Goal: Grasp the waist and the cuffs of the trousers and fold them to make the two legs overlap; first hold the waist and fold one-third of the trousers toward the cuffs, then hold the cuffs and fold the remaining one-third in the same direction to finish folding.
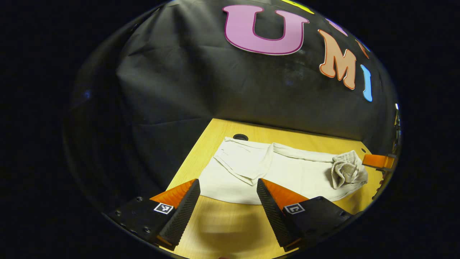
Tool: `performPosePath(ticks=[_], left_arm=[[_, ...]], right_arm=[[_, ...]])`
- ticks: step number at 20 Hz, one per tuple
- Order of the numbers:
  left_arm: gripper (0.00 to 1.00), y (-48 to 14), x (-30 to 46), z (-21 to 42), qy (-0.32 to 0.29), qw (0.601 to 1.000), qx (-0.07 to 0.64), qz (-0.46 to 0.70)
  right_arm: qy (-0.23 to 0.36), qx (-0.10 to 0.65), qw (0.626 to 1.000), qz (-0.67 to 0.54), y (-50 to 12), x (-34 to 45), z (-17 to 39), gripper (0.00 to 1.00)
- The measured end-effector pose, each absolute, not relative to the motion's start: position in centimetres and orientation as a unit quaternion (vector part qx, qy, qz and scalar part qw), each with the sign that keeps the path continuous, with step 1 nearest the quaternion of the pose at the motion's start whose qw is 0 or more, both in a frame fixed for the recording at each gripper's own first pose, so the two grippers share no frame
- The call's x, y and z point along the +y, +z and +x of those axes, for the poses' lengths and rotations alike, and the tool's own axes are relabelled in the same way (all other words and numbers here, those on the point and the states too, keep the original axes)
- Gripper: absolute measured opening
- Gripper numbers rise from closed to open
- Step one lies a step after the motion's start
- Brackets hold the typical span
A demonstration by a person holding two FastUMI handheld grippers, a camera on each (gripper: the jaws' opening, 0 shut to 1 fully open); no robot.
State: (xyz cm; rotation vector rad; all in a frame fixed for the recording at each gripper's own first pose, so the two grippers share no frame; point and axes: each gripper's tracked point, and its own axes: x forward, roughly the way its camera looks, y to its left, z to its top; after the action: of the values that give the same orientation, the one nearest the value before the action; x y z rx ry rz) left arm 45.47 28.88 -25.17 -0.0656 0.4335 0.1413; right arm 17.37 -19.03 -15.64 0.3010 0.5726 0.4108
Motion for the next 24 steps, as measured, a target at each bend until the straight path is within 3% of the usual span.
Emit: performPosePath(ticks=[3, 4, 5, 15, 17, 21, 24], left_arm=[[0.95, -27.3, 30.4, 47.2, 0.062, 0.971, 0.230, -0.011], [0.96, -28.1, 30.7, 47.6, 0.060, 0.970, 0.236, -0.005], [0.96, -28.8, 31.0, 48.1, 0.059, 0.968, 0.243, 0.001], [0.93, -32.1, 31.6, 49.5, 0.041, 0.957, 0.287, 0.017], [0.74, -32.5, 30.3, 49.9, 0.036, 0.955, 0.293, 0.010], [0.00, -32.3, 28.5, 50.4, 0.035, 0.952, 0.305, -0.001], [0.00, -31.4, 27.9, 50.6, 0.040, 0.956, 0.290, -0.030]], right_arm=[[0.182, 0.274, 0.935, 0.134, -16.2, -19.7, 16.6, 0.96], [0.176, 0.271, 0.937, 0.131, -16.2, -20.1, 16.5, 0.91], [0.168, 0.267, 0.941, 0.125, -15.9, -21.0, 16.5, 0.96], [0.087, 0.254, 0.954, 0.129, -14.6, -28.5, 15.4, 0.96], [0.090, 0.249, 0.955, 0.134, -13.8, -28.7, 15.3, 0.96], [0.085, 0.241, 0.958, 0.131, -12.4, -30.6, 15.1, 0.96], [0.074, 0.239, 0.961, 0.120, -11.8, -32.9, 14.7, 0.96]])
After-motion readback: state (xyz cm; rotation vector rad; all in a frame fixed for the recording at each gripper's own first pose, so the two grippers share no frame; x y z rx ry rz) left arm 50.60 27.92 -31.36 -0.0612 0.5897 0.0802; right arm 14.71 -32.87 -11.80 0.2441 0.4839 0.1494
